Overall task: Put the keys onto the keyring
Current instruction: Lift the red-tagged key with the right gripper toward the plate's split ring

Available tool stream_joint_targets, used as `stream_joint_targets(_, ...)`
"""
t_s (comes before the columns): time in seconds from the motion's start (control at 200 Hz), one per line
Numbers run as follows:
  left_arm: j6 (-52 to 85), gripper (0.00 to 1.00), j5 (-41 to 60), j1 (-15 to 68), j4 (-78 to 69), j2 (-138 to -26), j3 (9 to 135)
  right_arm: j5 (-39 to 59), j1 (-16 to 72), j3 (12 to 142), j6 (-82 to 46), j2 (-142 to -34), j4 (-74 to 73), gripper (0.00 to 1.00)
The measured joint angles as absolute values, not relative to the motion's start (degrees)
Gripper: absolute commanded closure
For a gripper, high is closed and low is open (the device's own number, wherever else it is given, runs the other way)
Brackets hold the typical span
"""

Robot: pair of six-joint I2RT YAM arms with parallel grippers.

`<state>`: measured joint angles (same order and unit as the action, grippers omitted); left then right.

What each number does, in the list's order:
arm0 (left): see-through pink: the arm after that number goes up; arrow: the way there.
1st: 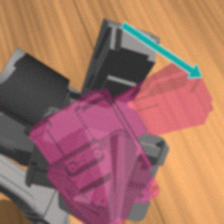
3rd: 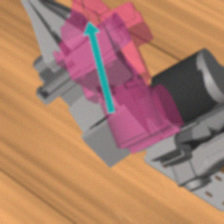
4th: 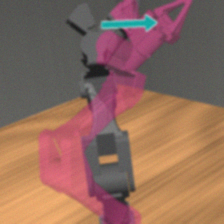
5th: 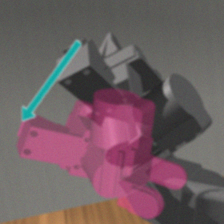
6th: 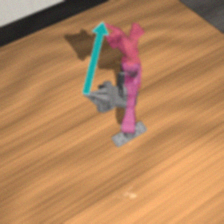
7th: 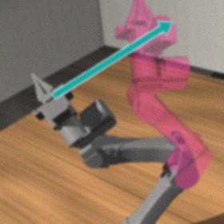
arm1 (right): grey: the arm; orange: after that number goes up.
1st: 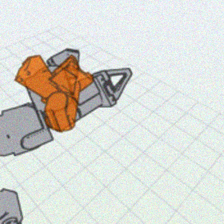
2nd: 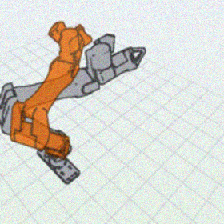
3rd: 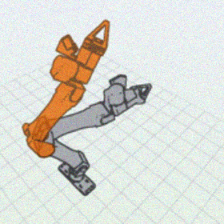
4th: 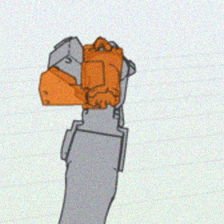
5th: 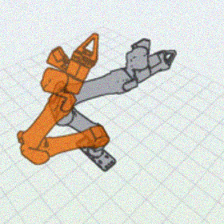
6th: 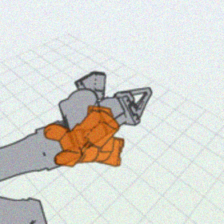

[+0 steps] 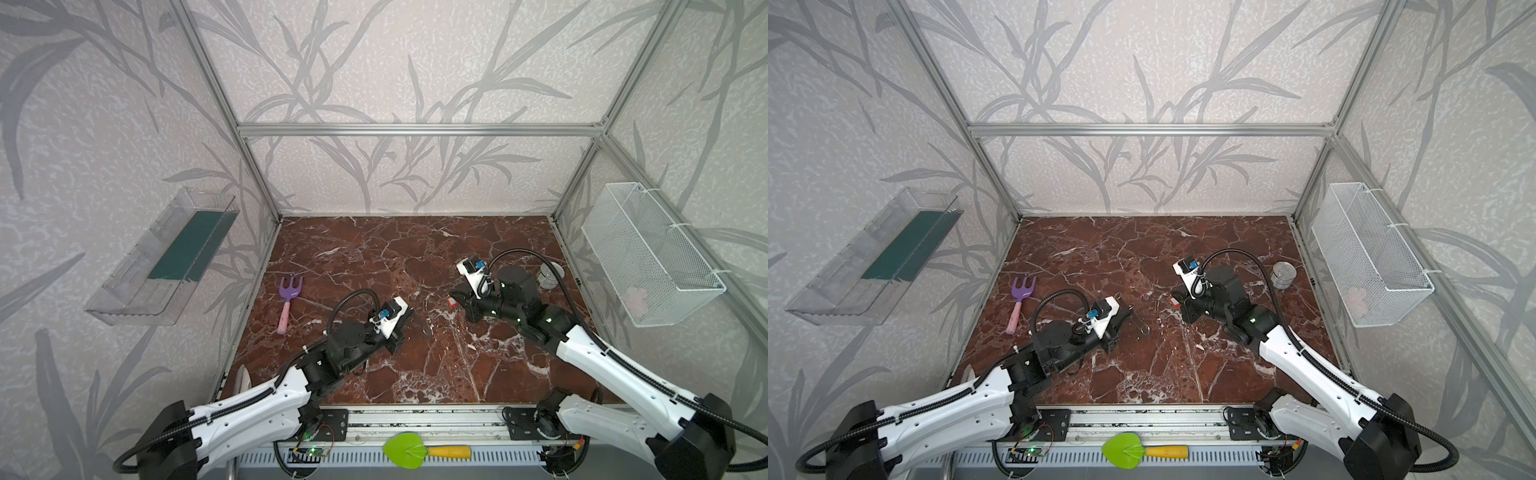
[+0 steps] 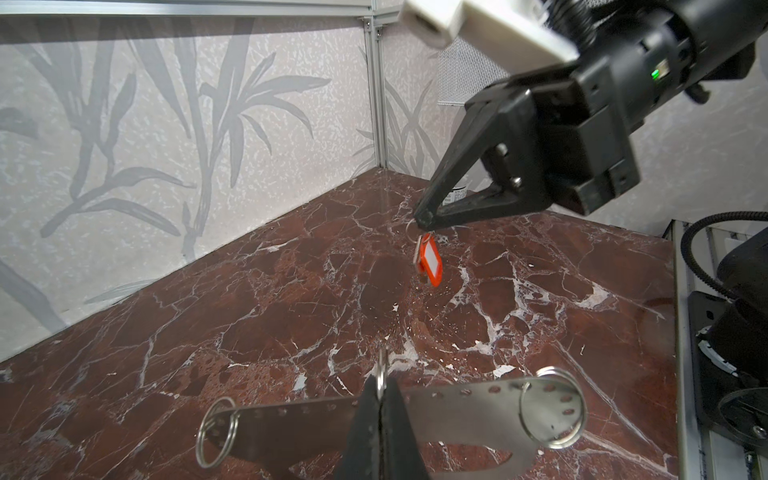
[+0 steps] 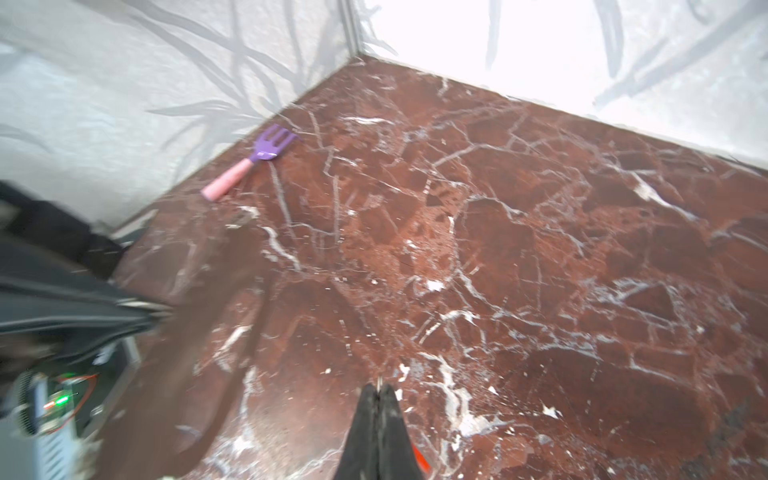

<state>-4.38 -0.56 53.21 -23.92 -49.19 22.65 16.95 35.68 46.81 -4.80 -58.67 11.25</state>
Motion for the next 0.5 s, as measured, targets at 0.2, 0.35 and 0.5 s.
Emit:
stream_joint_targets(0.2,-6.1,1.0,0.1,53.2,-24.0,-53.3,26.7,23.6,35.7,48.0,-4.8,-55.3,13.6,1.0)
stream_joint_targets(0.35,-6.9,1.0,1.7,53.3,-23.9,-55.6,28.5,27.6,35.7,48.0,-4.8,-54.9,13.8,1.0)
stream_joint_targets(0.5,-7.1,1.0,3.2,53.5,-23.4,-57.2,30.0,30.3,35.7,48.0,-4.8,-55.1,13.6,1.0)
